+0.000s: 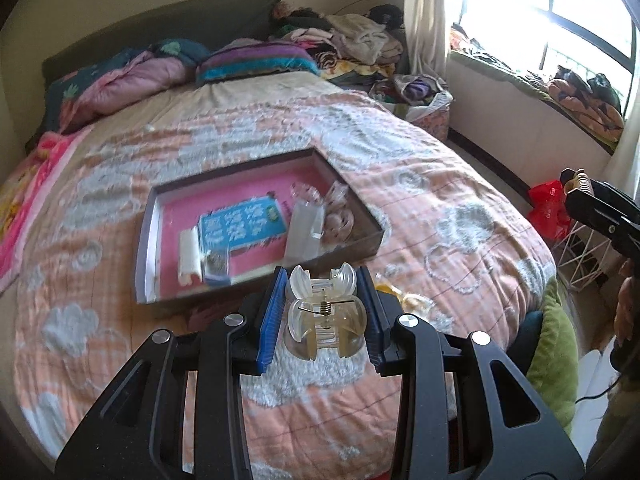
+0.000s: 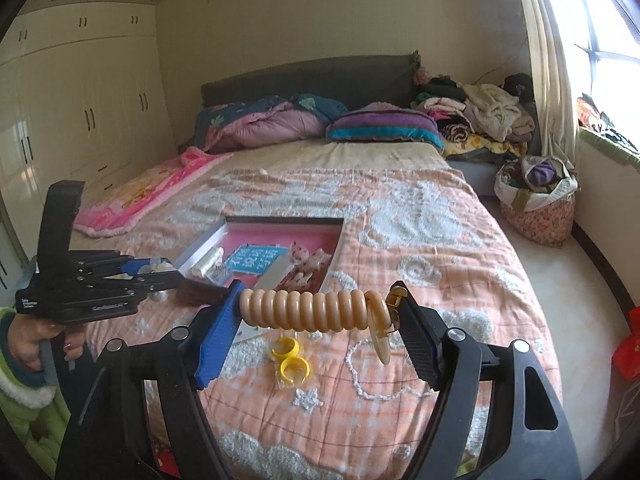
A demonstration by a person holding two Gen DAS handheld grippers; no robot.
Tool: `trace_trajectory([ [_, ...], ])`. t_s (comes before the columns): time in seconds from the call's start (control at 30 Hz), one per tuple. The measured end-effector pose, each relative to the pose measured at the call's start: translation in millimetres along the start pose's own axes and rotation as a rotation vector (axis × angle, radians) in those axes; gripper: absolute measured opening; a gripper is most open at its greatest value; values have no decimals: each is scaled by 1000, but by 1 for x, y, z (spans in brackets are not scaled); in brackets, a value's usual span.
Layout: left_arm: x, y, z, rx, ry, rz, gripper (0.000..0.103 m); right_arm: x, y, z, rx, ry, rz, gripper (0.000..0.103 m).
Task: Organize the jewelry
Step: 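Carry the claw clip and coiled hair tie over the grey box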
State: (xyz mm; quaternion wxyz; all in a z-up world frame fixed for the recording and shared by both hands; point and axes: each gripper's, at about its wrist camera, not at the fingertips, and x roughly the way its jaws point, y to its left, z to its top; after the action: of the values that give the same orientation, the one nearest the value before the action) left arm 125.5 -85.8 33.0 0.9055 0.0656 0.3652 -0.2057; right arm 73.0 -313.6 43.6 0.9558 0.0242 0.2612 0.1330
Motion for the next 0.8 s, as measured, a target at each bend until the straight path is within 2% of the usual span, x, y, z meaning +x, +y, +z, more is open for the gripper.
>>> trace_trajectory([
  [0.4, -5, -14, 37, 51, -45, 1, 27, -22, -4, 23, 2, -73, 2, 72],
  [0.8, 4, -10, 58, 64, -64, 13, 27, -10, -1, 43, -9, -92, 7, 72],
])
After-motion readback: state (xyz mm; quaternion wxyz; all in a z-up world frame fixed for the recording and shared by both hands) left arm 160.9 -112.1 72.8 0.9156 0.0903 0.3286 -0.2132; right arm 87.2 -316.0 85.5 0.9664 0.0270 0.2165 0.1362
